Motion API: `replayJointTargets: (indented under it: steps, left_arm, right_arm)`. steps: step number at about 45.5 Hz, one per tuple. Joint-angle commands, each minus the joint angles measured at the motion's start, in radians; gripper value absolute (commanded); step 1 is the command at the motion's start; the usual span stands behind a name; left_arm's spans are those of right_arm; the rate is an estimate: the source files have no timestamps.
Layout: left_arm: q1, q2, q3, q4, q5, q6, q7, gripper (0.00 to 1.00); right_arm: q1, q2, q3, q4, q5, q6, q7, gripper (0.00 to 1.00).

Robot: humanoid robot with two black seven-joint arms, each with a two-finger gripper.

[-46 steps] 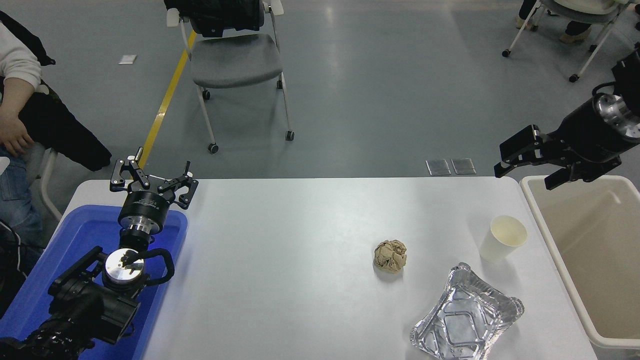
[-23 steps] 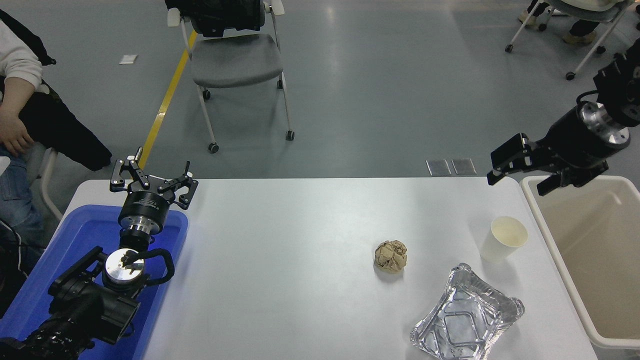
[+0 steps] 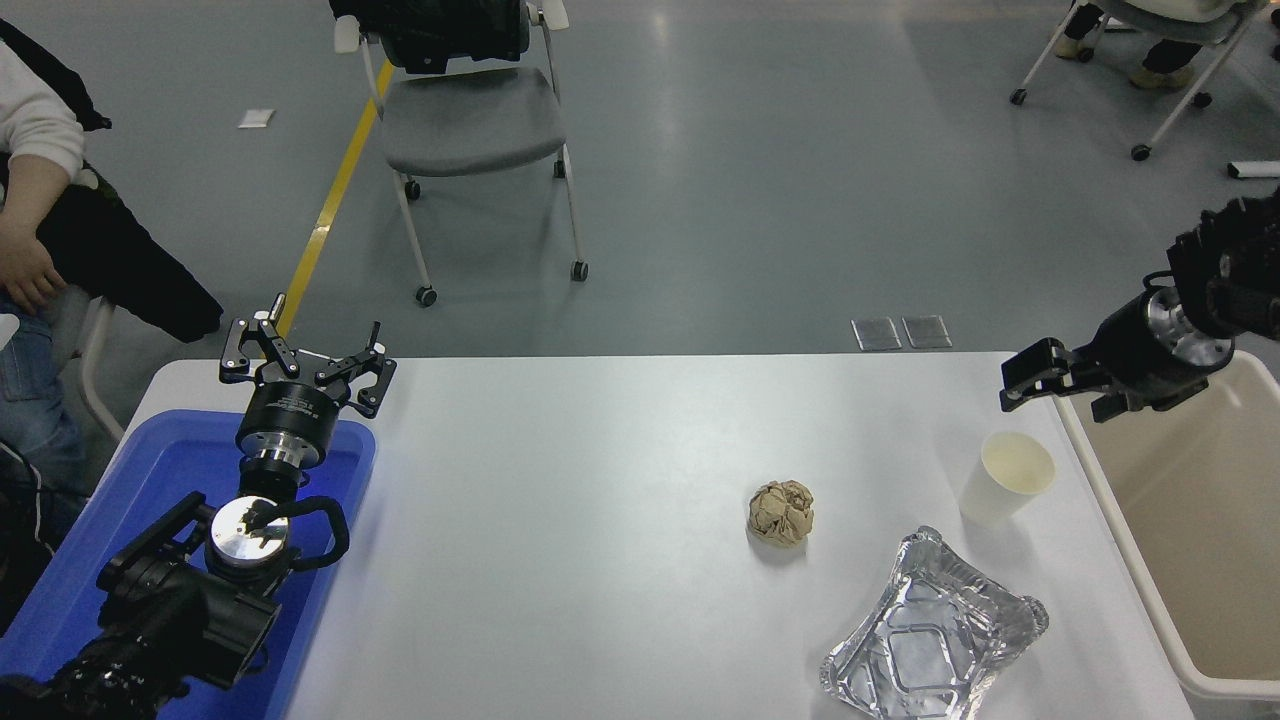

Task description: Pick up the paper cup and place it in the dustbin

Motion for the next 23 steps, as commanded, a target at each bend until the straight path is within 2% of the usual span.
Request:
replayJointTargets:
  steps: [1, 23]
  left_arm:
    - [-0.001, 0.0, 0.0, 0.0, 0.0, -0.001, 0.0, 0.99]
    - [-0.001, -0.001, 0.0, 0.0, 0.0, -0.001, 0.0, 0.99]
  right_arm:
    - [-0.172, -0.014, 0.039, -0.11, 0.004, -0.112, 0.0, 1.0]
    - [-0.326, -0.056, 0.097, -0.173, 0.004, -0.298, -0.001, 0.96]
